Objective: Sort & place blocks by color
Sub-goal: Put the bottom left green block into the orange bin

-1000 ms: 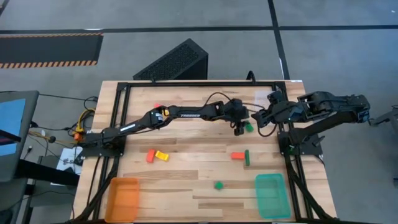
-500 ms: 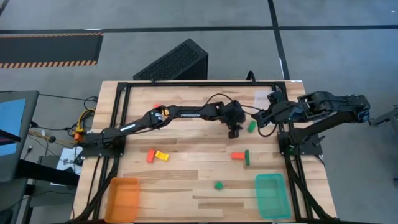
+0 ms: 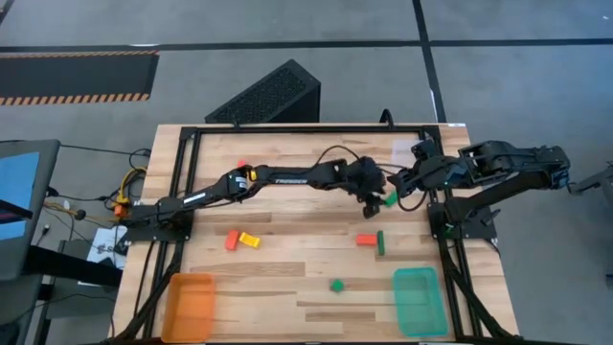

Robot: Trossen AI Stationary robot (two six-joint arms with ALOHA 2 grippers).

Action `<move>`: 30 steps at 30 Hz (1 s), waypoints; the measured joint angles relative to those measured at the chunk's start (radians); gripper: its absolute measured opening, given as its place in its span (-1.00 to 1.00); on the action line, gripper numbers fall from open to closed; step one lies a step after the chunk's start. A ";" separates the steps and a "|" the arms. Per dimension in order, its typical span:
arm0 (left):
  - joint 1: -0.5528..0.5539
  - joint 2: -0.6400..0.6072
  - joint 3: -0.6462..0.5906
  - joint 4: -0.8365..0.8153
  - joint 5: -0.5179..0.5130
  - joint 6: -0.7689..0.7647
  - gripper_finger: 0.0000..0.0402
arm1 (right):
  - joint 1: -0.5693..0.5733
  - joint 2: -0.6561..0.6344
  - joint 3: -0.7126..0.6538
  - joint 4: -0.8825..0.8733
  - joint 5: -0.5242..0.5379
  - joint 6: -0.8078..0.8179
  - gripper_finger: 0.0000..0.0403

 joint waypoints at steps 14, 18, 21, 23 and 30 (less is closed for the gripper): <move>-0.077 0.041 -0.130 0.454 -0.447 -0.013 0.47 | -0.002 0.000 0.000 0.003 -0.017 0.000 0.26; -0.063 0.095 -0.133 0.476 -0.453 -0.030 0.45 | -0.002 0.000 0.000 0.005 -0.026 0.000 0.26; -0.056 0.096 -0.130 0.478 -0.498 -0.030 0.42 | 0.004 0.000 0.000 0.008 -0.041 0.000 0.26; -0.050 0.100 -0.128 0.488 -0.529 -0.031 0.40 | 0.010 0.000 0.000 0.008 -0.046 0.000 0.26; -0.034 0.106 -0.129 0.466 -0.431 -0.088 0.31 | 0.027 0.000 0.000 0.008 -0.049 0.000 0.26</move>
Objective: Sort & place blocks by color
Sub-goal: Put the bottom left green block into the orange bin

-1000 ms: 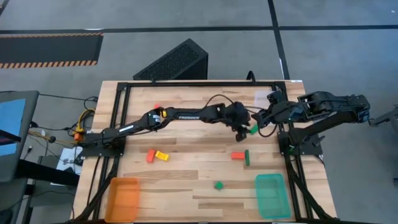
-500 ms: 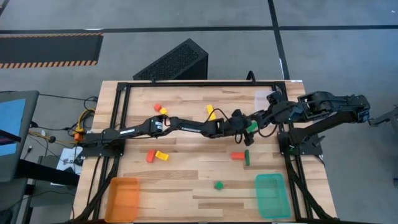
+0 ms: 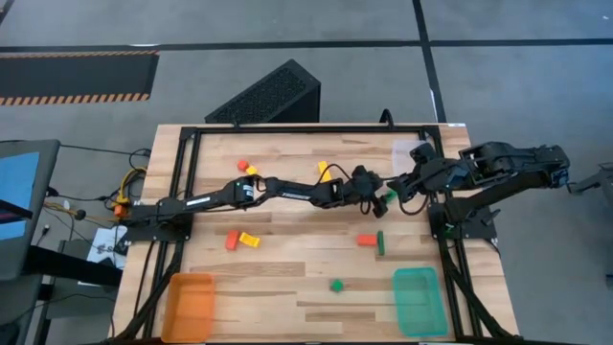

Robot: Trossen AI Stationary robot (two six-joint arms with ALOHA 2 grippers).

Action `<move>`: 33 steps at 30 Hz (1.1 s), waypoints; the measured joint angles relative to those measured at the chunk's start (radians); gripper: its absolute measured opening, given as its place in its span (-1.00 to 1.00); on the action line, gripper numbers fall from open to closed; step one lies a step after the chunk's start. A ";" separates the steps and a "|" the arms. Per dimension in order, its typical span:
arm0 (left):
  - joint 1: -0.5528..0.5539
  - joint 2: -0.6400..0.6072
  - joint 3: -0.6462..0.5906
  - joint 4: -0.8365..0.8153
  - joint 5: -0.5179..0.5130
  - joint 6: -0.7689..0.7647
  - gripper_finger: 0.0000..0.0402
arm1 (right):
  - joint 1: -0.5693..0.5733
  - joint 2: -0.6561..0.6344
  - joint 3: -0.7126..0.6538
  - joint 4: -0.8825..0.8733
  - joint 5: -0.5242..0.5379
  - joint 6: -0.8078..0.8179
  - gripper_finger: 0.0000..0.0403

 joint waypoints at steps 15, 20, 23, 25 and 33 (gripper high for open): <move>-0.020 0.000 0.000 -0.094 0.131 0.087 0.26 | 0.000 0.000 0.000 0.000 -0.004 -0.001 0.26; -0.020 0.000 0.000 -0.116 0.146 0.101 0.26 | -0.001 0.000 0.000 0.000 -0.004 -0.001 0.26; -0.020 0.000 0.000 -0.098 0.136 0.143 0.19 | -0.001 0.000 0.000 0.000 -0.004 -0.001 0.26; -0.020 0.000 0.000 -0.071 0.160 0.165 0.09 | -0.001 0.000 0.000 0.000 -0.004 -0.001 0.26; -0.020 -0.002 0.001 -0.109 0.239 0.228 -0.43 | -0.001 0.000 0.000 0.002 -0.004 0.000 0.26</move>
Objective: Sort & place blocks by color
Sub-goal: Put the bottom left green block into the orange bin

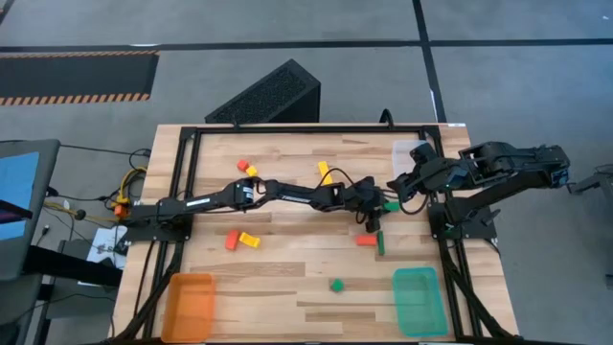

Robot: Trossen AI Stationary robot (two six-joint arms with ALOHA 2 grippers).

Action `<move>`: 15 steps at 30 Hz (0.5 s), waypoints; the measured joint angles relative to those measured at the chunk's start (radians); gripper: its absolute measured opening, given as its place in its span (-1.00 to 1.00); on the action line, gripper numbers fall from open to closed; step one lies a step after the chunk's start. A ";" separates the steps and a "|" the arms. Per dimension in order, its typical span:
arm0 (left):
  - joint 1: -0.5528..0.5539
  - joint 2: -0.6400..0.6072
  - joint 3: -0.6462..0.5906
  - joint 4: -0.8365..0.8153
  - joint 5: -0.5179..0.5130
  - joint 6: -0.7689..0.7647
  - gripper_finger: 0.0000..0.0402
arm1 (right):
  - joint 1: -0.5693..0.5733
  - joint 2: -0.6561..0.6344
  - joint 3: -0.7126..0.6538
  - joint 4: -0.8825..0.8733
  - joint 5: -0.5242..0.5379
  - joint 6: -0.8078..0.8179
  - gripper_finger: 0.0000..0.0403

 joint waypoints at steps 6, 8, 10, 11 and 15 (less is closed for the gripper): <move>0.010 -0.028 0.000 -0.076 0.007 -0.026 -0.51 | 0.000 0.000 0.000 0.006 0.004 0.000 0.26; 0.016 -0.056 -0.002 -0.119 0.006 -0.029 -0.51 | 0.000 0.000 0.000 0.007 0.005 0.000 0.26; 0.021 -0.090 -0.003 -0.148 -0.006 -0.008 -0.51 | 0.000 0.000 0.000 0.011 0.017 0.000 0.26; 0.024 -0.110 -0.003 -0.158 -0.008 0.014 -0.51 | 0.000 0.000 0.000 0.015 0.030 0.000 0.26; 0.046 -0.200 0.001 -0.131 -0.002 0.074 -0.50 | 0.000 0.000 0.000 0.046 0.063 -0.008 0.26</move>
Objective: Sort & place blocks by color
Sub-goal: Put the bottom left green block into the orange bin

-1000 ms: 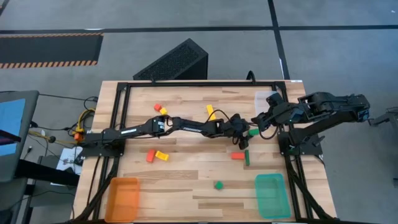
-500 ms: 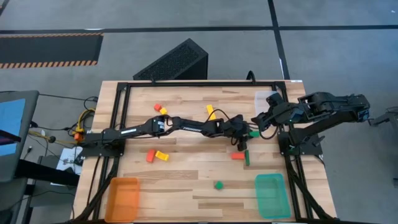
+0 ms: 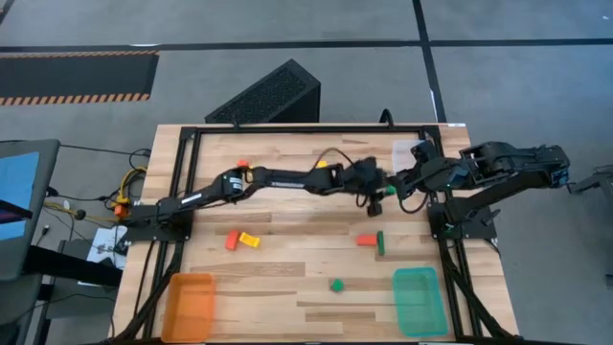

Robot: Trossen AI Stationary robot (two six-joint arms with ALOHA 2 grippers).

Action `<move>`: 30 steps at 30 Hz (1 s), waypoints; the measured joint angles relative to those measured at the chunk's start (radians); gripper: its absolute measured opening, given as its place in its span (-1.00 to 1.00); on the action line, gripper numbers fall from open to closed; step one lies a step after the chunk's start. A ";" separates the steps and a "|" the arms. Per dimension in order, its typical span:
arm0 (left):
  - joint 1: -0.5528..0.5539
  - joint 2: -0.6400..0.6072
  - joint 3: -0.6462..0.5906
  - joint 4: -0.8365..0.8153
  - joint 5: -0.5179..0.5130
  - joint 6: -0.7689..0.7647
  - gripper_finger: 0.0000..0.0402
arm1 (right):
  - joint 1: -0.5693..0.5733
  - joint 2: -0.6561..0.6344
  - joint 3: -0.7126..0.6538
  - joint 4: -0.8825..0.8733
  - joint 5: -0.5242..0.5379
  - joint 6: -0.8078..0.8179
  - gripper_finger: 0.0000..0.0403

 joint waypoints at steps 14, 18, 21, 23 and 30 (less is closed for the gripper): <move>0.098 -0.044 -0.002 0.063 0.190 -0.204 -0.48 | -0.011 -0.003 0.000 -0.091 0.112 0.063 0.26; 0.115 -0.135 -0.002 0.067 0.260 -0.181 -0.48 | -0.015 -0.058 -0.001 -0.151 0.142 0.155 0.26; 0.131 -0.211 -0.002 0.038 0.327 -0.125 -0.49 | -0.014 -0.121 -0.001 -0.198 0.167 0.212 0.26; 0.138 -0.250 0.000 0.003 0.353 -0.084 -0.49 | -0.013 -0.160 -0.001 -0.194 0.191 0.226 0.26; 0.154 -0.304 0.000 -0.030 0.412 -0.053 -0.49 | -0.013 -0.267 -0.046 0.095 0.243 0.072 0.26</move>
